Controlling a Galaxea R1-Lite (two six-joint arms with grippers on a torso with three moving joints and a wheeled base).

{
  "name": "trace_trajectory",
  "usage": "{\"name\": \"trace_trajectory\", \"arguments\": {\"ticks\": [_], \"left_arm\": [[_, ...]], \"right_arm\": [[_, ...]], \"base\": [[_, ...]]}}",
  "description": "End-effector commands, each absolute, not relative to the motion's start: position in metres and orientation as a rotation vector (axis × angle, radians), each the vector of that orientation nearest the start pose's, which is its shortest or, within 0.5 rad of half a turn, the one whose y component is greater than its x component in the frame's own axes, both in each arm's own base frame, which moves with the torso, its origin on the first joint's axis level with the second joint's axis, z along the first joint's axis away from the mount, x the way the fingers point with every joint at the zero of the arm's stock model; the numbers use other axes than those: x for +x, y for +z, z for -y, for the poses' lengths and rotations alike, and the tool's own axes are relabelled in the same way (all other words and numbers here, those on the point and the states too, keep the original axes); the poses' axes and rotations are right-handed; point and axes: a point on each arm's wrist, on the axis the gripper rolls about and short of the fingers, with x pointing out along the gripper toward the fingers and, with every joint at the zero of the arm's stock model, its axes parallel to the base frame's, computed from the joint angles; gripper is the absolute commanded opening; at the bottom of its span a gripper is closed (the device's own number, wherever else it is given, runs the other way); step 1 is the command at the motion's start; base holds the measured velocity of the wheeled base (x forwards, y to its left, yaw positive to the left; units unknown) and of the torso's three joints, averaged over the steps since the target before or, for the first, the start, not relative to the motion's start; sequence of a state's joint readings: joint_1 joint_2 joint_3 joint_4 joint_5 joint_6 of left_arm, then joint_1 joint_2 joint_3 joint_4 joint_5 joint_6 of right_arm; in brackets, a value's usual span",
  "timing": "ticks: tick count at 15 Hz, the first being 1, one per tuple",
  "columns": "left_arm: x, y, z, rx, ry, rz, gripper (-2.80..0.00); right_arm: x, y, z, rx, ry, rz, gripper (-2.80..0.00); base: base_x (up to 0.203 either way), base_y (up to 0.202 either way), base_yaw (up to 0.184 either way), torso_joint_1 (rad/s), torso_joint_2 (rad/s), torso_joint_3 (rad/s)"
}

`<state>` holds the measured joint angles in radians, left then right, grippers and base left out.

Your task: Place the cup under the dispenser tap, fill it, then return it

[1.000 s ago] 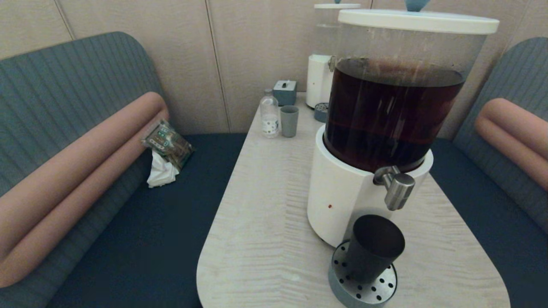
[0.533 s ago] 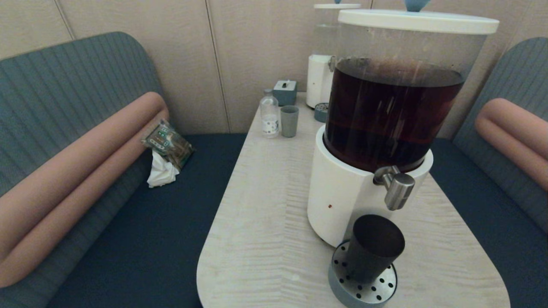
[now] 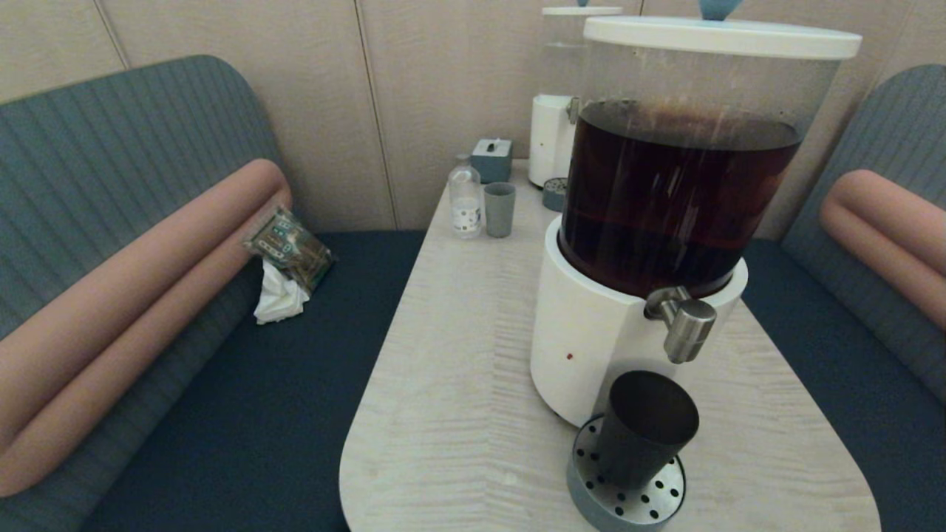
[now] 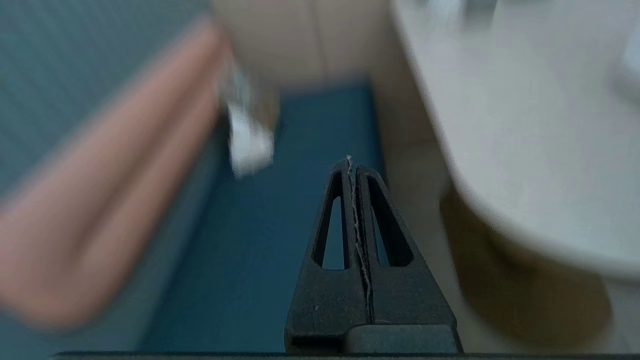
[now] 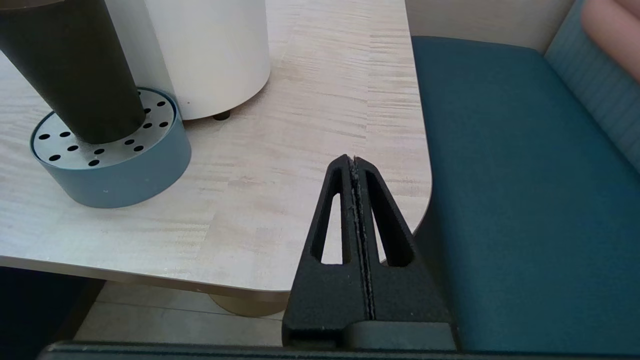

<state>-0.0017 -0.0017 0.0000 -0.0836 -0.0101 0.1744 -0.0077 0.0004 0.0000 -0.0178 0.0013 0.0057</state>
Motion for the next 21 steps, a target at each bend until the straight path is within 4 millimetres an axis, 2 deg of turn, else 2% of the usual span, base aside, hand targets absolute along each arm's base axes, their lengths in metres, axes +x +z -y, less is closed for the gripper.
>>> {"name": "trace_trajectory", "arguments": {"ticks": [1, 6, 21], "left_arm": [[-0.0230, 0.0814, 0.0002, 0.156, -0.006, 0.059, -2.80], [-0.0228, 0.0769, 0.0004, 0.044, -0.021, 0.014, -2.80], [-0.0228, 0.0767, 0.0004, 0.034, -0.021, 0.013, -2.80]], "right_arm": [[-0.0225, 0.0756, -0.0002, 0.006, -0.006, 0.015, -2.80], [-0.0226, 0.0756, -0.0002, 0.006, -0.006, 0.015, -2.80], [-0.0226, 0.0756, -0.0002, 0.008, -0.006, 0.015, -2.80]], "base": [[0.000, 0.000, 0.000, 0.000, 0.00, 0.000], [0.000, 0.000, 0.000, 0.000, 0.00, 0.000], [0.000, 0.000, 0.000, 0.000, 0.00, 0.000]]}}
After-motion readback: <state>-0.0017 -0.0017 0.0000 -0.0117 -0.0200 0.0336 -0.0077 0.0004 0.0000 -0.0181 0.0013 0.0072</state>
